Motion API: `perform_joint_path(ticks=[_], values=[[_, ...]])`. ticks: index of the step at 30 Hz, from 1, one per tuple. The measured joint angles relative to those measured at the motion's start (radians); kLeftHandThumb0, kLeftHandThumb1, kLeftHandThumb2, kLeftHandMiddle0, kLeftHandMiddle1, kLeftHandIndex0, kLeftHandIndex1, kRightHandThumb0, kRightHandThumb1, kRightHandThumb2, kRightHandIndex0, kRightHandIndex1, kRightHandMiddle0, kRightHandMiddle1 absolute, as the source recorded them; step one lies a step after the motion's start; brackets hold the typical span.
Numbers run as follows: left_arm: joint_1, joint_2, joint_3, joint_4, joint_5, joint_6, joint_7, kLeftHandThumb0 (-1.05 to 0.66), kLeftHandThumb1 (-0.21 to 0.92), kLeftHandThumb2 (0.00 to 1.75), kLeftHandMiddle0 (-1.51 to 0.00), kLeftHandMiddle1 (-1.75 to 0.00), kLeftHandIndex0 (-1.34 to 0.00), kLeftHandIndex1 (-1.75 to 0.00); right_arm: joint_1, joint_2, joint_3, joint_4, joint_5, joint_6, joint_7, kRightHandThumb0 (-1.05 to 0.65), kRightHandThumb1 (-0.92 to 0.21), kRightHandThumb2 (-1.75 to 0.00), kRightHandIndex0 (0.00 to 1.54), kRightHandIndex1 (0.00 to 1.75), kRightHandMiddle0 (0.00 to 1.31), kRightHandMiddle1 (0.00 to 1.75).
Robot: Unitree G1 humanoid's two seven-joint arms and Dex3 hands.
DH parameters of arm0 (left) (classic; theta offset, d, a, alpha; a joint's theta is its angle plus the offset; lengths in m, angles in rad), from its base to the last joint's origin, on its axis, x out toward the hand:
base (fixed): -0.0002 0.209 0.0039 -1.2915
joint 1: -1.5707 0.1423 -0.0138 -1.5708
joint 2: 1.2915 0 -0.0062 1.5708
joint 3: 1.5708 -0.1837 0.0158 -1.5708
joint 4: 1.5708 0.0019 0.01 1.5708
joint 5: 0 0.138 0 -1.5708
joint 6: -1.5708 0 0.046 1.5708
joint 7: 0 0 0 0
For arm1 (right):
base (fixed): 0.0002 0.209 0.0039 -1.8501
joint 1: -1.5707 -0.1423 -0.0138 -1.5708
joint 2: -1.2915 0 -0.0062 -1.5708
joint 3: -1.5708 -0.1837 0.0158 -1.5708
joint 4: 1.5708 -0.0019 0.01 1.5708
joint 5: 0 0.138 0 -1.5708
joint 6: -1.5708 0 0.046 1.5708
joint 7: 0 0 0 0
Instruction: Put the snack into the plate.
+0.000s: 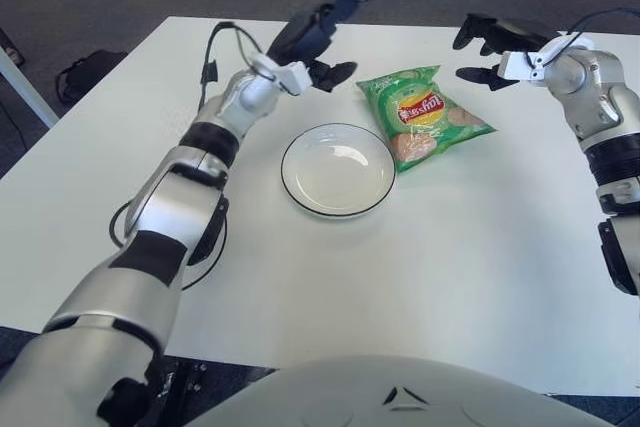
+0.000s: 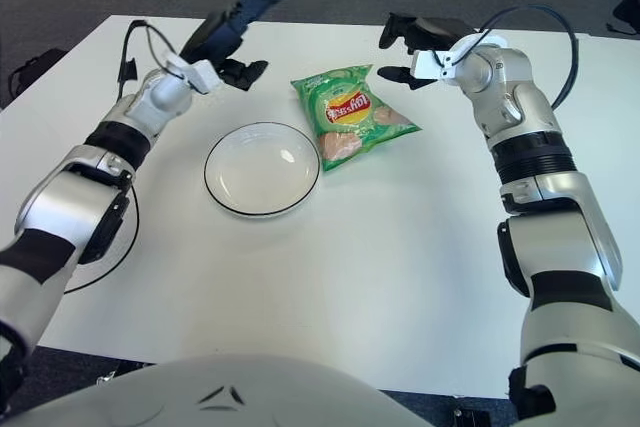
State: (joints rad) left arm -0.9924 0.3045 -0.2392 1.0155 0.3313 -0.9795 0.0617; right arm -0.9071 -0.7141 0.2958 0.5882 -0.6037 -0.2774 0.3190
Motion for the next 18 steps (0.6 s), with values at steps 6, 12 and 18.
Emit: perform_joint_path(ticks=[6, 12, 18], values=[[0.067, 0.027, 0.059, -0.046, -0.028, 0.069, 0.006, -0.65, 0.92, 0.88, -0.34, -0.15, 0.0, -0.75, 0.002, -0.001, 0.002, 0.023, -0.011, -0.043, -0.05, -0.62, -0.92, -0.8, 0.2, 0.95, 0.0, 0.89], [0.119, 0.031, 0.095, -0.119, -0.023, 0.148, 0.05, -0.61, 0.92, 0.87, -0.35, -0.17, 0.0, -0.79, 0.089, -0.003, -0.014, -0.148, -0.003, -0.034, -0.048, -0.65, -0.92, -0.78, 0.22, 0.91, 0.0, 0.86], [0.164, 0.027, 0.125, -0.184, -0.011, 0.219, 0.098, -0.56, 0.92, 0.82, -0.35, -0.19, 0.0, -0.77, 0.135, 0.017, -0.017, -0.198, 0.036, -0.044, -0.02, -0.76, -0.92, -0.81, 0.2, 0.88, 0.0, 0.84]])
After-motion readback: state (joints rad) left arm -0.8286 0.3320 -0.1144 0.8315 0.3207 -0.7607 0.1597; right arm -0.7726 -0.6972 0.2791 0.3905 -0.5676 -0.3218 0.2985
